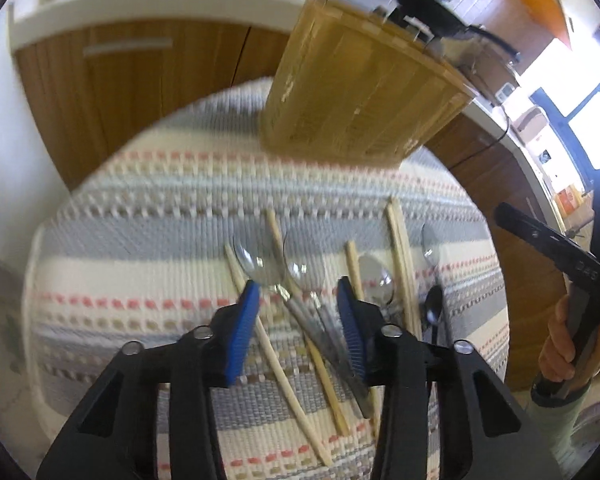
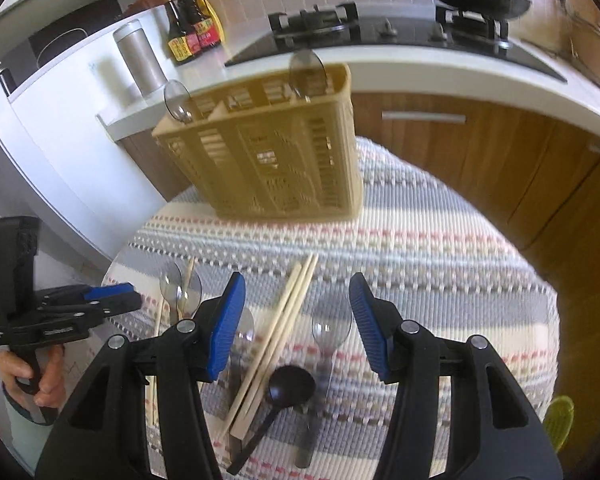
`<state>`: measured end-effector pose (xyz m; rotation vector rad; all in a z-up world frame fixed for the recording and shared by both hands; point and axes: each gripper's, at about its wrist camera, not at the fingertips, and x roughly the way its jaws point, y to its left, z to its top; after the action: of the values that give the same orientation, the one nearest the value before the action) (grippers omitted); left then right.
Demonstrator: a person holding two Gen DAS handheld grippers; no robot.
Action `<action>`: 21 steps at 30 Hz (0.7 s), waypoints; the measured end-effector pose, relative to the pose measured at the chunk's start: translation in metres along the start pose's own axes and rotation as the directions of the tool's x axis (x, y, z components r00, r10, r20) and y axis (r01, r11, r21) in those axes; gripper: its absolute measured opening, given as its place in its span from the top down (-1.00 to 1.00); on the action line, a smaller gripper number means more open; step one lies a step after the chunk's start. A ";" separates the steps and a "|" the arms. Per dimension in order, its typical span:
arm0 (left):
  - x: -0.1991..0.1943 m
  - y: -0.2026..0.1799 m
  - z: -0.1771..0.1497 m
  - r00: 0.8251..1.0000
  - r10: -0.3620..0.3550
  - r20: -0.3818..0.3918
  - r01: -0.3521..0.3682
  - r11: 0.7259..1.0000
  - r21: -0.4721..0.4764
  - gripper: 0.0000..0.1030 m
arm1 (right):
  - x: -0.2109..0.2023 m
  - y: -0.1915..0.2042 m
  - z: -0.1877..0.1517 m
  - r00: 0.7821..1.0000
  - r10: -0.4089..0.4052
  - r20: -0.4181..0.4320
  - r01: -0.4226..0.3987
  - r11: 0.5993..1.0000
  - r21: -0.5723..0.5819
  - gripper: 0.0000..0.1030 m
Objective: Organize utensils
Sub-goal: 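Grasp a clear spoon with the left tool while the right grasps a dark-handled spoon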
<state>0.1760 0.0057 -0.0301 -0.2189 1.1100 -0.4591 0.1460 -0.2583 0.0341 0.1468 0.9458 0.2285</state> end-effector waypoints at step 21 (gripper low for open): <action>0.046 -0.016 -0.004 0.989 0.142 -0.041 -0.139 0.988 0.065 0.82 | 0.008 -0.036 -0.022 0.999 0.017 -0.047 -0.013 0.996 0.088 0.02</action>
<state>0.1855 -0.0292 -0.0625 -0.0750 1.1455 -0.3735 0.1371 -0.2902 0.0065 0.2303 1.0026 0.2050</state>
